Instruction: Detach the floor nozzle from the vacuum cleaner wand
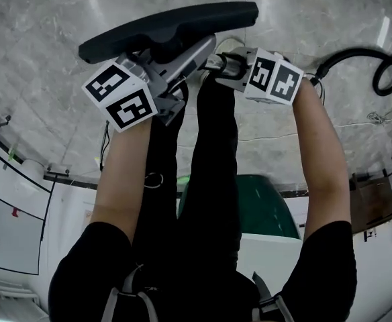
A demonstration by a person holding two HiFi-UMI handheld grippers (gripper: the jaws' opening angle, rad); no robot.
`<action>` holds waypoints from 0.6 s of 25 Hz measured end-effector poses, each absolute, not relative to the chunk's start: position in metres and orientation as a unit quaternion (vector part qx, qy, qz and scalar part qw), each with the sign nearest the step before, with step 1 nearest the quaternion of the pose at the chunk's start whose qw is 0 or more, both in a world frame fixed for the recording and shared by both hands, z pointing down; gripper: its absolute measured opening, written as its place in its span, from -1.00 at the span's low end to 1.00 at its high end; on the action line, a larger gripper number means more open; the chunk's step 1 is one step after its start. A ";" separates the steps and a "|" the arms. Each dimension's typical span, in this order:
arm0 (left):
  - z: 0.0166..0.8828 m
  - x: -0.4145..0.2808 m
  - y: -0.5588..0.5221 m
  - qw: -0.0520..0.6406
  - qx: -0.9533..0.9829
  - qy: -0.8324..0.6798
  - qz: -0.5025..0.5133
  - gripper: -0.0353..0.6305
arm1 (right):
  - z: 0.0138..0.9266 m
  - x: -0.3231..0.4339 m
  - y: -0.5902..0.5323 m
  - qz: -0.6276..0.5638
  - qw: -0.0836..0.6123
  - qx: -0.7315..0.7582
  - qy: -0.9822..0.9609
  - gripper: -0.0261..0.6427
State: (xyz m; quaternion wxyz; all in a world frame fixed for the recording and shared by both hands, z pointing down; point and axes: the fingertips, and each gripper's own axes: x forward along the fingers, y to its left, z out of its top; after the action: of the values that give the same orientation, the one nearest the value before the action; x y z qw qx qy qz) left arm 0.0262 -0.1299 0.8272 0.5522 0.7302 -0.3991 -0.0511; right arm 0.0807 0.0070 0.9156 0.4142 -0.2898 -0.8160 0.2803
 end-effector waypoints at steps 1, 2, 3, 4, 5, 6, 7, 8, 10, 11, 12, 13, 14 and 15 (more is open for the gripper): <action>0.837 0.018 -0.131 0.563 0.714 -0.414 -0.038 -0.53 | 0.930 0.074 -0.003 0.242 0.435 -0.216 -0.840 -0.65; 0.848 0.008 -0.132 0.574 0.695 -0.433 -0.028 -0.53 | 0.947 0.067 -0.018 0.182 0.461 -0.120 -0.860 -0.66; 0.855 -0.001 -0.132 0.582 0.678 -0.449 -0.021 -0.53 | 0.960 0.062 -0.033 0.117 0.482 -0.024 -0.868 -0.73; 0.859 -0.008 -0.130 0.583 0.669 -0.461 -0.017 -0.53 | 0.968 0.060 -0.043 0.067 0.491 0.045 -0.867 -0.74; 0.859 -0.011 -0.128 0.580 0.667 -0.468 -0.012 -0.52 | 0.972 0.058 -0.044 0.046 0.491 0.072 -0.867 -0.74; 0.860 -0.012 -0.123 0.577 0.667 -0.472 -0.006 -0.51 | 0.973 0.056 -0.034 0.060 0.485 0.047 -0.871 -0.75; 0.861 -0.013 -0.115 0.578 0.665 -0.473 -0.002 -0.53 | 0.972 0.057 -0.015 0.104 0.477 -0.025 -0.873 -0.75; 0.862 -0.013 -0.106 0.584 0.662 -0.469 -0.001 -0.53 | 0.966 0.060 0.008 0.161 0.466 -0.122 -0.861 -0.75; 0.861 -0.008 -0.092 0.589 0.667 -0.455 -0.002 -0.53 | 0.952 0.070 0.040 0.245 0.443 -0.274 -0.818 -0.75; 0.861 -0.007 -0.091 0.588 0.669 -0.454 -0.002 -0.53 | 0.951 0.071 0.042 0.250 0.438 -0.289 -0.814 -0.75; 0.864 -0.009 -0.093 0.590 0.662 -0.462 -0.003 -0.53 | 0.957 0.068 0.032 0.223 0.443 -0.251 -0.831 -0.75; 0.868 -0.013 -0.098 0.597 0.647 -0.475 -0.006 -0.53 | 0.968 0.063 0.013 0.167 0.457 -0.167 -0.858 -0.76; 0.872 -0.017 -0.104 0.602 0.630 -0.491 -0.006 -0.47 | 0.980 0.060 -0.011 0.095 0.469 -0.061 -0.876 -0.76; 0.876 -0.020 -0.109 0.604 0.617 -0.505 0.001 -0.42 | 0.991 0.059 -0.034 0.032 0.474 0.029 -0.879 -0.76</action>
State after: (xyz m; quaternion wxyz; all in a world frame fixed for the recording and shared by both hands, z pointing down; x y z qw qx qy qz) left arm -0.0197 -0.1092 0.8760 0.6036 0.6167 -0.5053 0.0010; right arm 0.0588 -0.0336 0.9906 0.4745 0.0292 -0.8792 0.0318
